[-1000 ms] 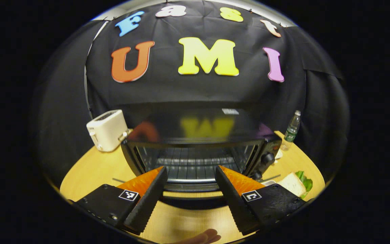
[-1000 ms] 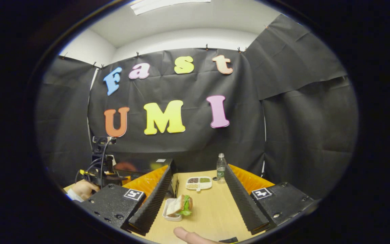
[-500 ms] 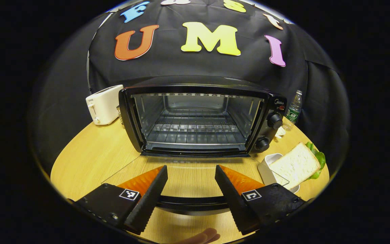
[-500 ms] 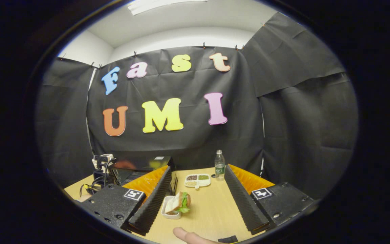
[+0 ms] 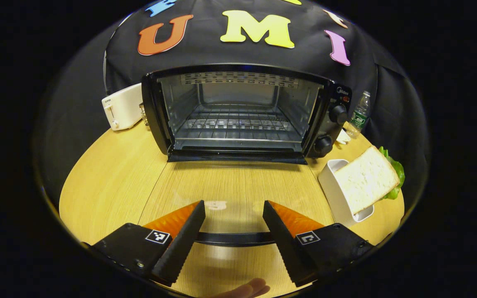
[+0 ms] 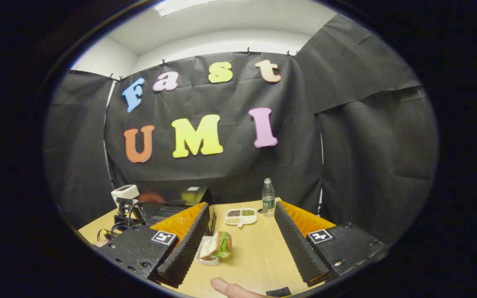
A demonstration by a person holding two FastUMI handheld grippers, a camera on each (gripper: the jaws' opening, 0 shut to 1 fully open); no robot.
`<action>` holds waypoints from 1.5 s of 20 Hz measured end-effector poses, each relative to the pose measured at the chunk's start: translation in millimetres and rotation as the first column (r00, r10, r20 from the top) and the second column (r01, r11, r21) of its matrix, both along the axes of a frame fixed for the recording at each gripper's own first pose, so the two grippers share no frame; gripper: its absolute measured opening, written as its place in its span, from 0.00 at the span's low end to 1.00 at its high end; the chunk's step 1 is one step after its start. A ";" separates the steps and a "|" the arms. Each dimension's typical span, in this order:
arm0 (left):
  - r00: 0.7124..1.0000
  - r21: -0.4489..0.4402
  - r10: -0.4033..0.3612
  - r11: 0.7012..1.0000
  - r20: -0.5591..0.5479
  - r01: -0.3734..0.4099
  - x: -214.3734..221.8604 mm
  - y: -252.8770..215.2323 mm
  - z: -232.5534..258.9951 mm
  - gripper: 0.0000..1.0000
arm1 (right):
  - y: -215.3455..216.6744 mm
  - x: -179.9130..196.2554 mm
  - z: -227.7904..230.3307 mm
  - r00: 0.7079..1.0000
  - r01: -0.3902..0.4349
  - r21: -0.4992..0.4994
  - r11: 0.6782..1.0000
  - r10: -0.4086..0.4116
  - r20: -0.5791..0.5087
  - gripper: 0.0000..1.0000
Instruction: Open the electric oven with the left hand, put the food in, and close the electric oven.
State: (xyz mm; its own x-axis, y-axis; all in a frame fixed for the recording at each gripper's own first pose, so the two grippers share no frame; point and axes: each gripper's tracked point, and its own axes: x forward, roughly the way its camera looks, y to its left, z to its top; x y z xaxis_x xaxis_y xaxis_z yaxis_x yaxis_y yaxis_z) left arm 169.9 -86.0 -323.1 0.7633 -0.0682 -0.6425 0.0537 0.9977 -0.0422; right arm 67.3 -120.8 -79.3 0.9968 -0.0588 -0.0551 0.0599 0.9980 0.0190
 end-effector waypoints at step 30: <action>0.754 0.017 0.014 0.999 0.657 -0.033 -134.0 39.8 264.9 0.91 | 43.5 154.6 -182.5 0.583 -0.301 0.276 0.913 0.405 -0.705 0.93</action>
